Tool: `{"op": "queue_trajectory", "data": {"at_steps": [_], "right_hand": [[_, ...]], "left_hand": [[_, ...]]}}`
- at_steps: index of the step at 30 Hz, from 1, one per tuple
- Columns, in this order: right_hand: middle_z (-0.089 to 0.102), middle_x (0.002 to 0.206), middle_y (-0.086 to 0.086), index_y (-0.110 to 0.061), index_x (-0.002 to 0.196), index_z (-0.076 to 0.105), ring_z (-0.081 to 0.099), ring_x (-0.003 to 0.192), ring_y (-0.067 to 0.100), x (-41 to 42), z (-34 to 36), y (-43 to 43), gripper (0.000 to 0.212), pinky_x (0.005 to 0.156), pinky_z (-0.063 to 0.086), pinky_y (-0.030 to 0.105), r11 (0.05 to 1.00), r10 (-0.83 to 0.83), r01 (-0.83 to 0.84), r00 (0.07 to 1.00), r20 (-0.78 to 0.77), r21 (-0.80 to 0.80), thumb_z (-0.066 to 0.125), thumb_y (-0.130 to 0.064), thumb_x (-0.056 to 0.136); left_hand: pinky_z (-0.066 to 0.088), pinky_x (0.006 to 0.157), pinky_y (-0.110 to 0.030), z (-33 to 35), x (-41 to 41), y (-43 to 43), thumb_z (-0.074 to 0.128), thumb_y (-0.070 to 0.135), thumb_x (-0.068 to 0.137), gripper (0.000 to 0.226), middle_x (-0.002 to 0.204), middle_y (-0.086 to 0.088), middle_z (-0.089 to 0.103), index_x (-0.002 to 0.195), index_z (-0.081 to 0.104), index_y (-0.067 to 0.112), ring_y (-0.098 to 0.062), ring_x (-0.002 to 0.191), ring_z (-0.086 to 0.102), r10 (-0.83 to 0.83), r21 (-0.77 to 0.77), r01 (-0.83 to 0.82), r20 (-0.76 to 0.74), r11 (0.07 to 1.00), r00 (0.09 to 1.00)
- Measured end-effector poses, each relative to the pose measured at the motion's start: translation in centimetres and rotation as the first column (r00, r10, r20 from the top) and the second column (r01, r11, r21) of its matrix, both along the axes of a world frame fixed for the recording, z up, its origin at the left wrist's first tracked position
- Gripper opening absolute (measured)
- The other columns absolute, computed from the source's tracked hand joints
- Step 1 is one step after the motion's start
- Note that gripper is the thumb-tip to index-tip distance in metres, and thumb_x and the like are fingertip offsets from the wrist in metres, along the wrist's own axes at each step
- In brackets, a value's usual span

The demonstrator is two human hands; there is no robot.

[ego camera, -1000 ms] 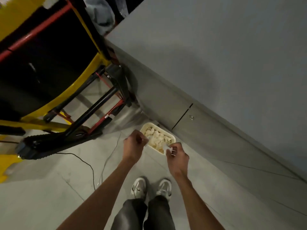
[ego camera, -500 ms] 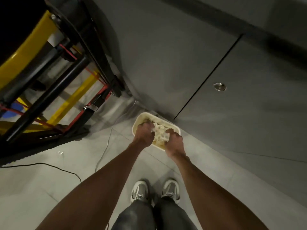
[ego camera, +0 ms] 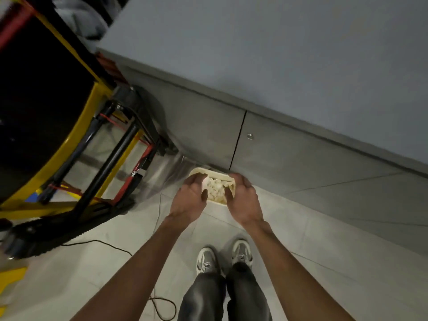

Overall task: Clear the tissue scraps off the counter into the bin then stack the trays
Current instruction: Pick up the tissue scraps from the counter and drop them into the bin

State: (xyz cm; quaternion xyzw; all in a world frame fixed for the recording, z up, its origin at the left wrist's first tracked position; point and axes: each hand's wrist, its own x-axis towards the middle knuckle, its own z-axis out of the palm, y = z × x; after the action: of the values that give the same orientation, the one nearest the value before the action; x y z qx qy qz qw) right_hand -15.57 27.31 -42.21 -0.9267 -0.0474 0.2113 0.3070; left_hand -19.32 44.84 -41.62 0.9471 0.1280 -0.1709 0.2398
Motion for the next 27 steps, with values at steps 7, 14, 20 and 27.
{"op": "queue_trajectory", "data": {"at_steps": [7,14,20,27], "right_hand": [[0.061,0.140,0.000,-0.027,0.139,0.052,0.060,0.123,0.022,-5.7,19.4,-6.7,0.037,0.100,0.055,0.036,0.991,-0.115,0.100,0.975,0.189,0.090,0.062,-0.028,0.103],[0.058,0.140,-0.010,-0.032,0.140,0.049,0.056,0.125,0.014,-12.6,31.5,-16.2,0.035,0.102,0.047,0.029,0.971,-0.238,0.222,0.932,0.274,0.090,0.054,-0.041,0.106],[0.060,0.141,-0.008,-0.033,0.140,0.052,0.060,0.125,0.018,-16.7,37.0,-27.5,0.037,0.102,0.053,0.037,0.910,-0.414,0.397,0.858,0.304,0.121,0.054,-0.045,0.105],[0.066,0.132,-0.004,-0.034,0.131,0.056,0.064,0.117,0.022,-20.1,40.0,-42.9,0.029,0.091,0.056,0.038,0.827,-0.561,0.527,0.757,0.335,0.195,0.056,-0.045,0.105]], "left_hand": [[0.057,0.093,-0.048,18.6,-3.7,-3.0,0.064,0.022,0.097,0.049,0.144,-0.002,0.053,0.143,0.047,0.027,-0.028,0.124,0.058,-0.052,-0.043,0.063,0.215,0.997,0.975],[0.055,0.095,-0.043,32.1,-7.3,-10.8,0.065,0.024,0.099,0.045,0.137,0.000,0.057,0.141,0.048,0.029,-0.021,0.122,0.056,-0.082,-0.112,0.126,0.334,0.986,0.939],[0.047,0.102,-0.038,37.6,-8.5,-20.4,0.064,0.032,0.100,0.042,0.137,0.001,0.062,0.140,0.054,0.025,-0.022,0.128,0.055,-0.123,-0.151,0.195,0.389,0.969,0.913],[0.045,0.105,-0.033,40.4,-8.8,-33.5,0.070,0.019,0.097,0.035,0.130,-0.003,0.070,0.131,0.063,0.014,-0.027,0.122,0.064,-0.106,-0.200,0.226,0.480,0.953,0.871]]}}
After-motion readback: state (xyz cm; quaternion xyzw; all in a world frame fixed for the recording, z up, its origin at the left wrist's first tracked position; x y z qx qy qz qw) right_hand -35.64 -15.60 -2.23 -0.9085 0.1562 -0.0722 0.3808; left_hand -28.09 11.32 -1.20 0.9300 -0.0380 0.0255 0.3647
